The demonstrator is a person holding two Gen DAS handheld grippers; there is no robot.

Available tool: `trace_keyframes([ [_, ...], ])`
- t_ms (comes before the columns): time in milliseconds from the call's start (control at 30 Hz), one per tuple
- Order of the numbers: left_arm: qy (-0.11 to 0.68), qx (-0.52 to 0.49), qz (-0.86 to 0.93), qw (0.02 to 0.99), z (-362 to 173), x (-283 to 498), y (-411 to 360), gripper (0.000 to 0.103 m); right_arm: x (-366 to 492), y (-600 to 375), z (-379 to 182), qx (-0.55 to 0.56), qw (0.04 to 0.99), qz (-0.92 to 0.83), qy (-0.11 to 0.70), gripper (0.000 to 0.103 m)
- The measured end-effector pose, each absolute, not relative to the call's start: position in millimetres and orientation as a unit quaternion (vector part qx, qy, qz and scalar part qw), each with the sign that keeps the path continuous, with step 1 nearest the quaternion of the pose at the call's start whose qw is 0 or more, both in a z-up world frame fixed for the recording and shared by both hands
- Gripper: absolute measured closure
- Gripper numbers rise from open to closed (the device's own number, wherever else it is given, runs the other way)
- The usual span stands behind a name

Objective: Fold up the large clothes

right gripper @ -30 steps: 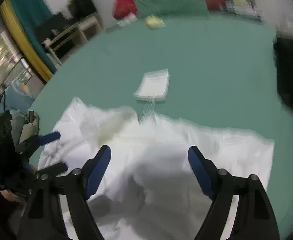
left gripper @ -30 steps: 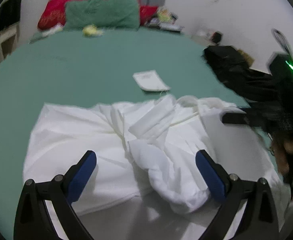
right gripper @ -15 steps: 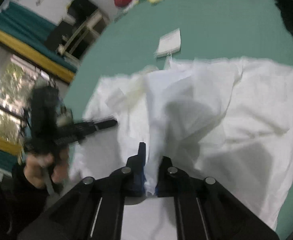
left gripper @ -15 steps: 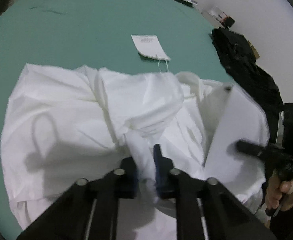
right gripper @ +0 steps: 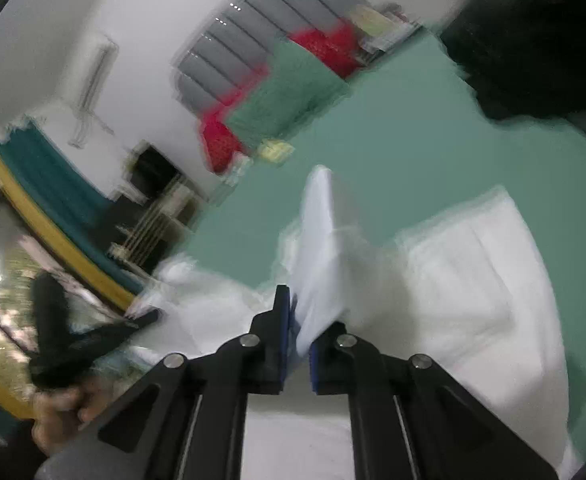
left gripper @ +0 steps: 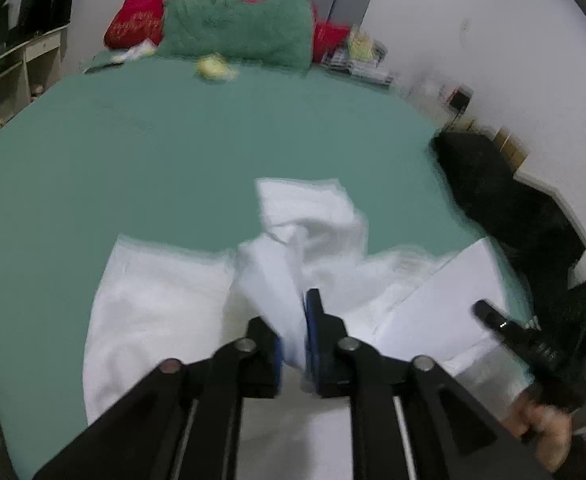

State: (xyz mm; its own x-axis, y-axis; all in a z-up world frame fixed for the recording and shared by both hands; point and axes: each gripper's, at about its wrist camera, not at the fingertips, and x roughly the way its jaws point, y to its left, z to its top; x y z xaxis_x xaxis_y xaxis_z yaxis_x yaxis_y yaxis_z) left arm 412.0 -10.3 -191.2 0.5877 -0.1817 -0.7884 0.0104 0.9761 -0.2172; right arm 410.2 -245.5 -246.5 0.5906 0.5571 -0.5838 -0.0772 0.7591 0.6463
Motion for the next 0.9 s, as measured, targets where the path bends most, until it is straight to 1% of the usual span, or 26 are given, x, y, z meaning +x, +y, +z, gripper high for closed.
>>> trace_keyframes([
  [33,0.464,-0.095,-0.052,0.879,-204,407,-10,0.057,403,-247,-257,0.288,0.842,0.169,0.425,0.090],
  [67,0.481,-0.098,-0.044,0.870,-218,400,-7,0.045,396,-248,-266,0.285,0.839,0.155,0.437,0.084],
  [100,0.492,-0.098,-0.030,0.865,-224,393,-2,0.030,390,-248,-270,0.284,0.836,0.150,0.444,0.083],
  [133,0.499,-0.097,-0.016,0.861,-232,388,1,0.026,385,-250,-272,0.285,0.835,0.152,0.445,0.083],
  [200,0.513,-0.101,-0.009,0.852,-248,381,9,0.025,379,-248,-266,0.263,0.840,0.144,0.452,0.077],
  [267,0.506,-0.098,-0.008,0.857,-245,377,12,0.024,372,-253,-255,0.237,0.850,0.120,0.455,0.064],
  [300,0.509,-0.093,0.004,0.856,-241,374,14,0.024,370,-265,-243,0.223,0.858,0.100,0.451,0.061],
  [333,0.510,-0.097,0.009,0.854,-239,373,15,0.024,362,-269,-234,0.213,0.870,0.080,0.437,0.055],
  [433,0.485,-0.114,-0.008,0.867,-213,359,14,0.023,336,-272,-187,0.158,0.925,0.055,0.340,0.049],
  [467,0.476,-0.109,-0.013,0.873,-205,356,13,0.023,333,-263,-174,0.129,0.937,0.075,0.315,0.049],
  [500,0.461,-0.102,-0.018,0.882,-192,351,9,0.023,336,-253,-166,0.109,0.940,0.099,0.309,0.049],
  [600,0.429,-0.081,-0.021,0.899,-167,340,5,0.020,351,-220,-167,0.087,0.923,0.194,0.322,0.049],
  [700,0.405,-0.048,-0.017,0.913,-152,334,-3,0.020,372,-184,-192,0.045,0.896,0.249,0.366,0.049],
  [800,0.384,-0.007,-0.014,0.923,-144,348,-17,0.020,385,-180,-223,0.052,0.881,0.236,0.406,0.049],
  [833,0.379,-0.002,-0.014,0.925,-142,353,-22,0.020,390,-177,-233,0.048,0.876,0.231,0.421,0.049],
  [900,0.378,-0.009,-0.031,0.925,-149,363,-29,0.020,392,-178,-242,0.049,0.874,0.227,0.426,0.049],
])
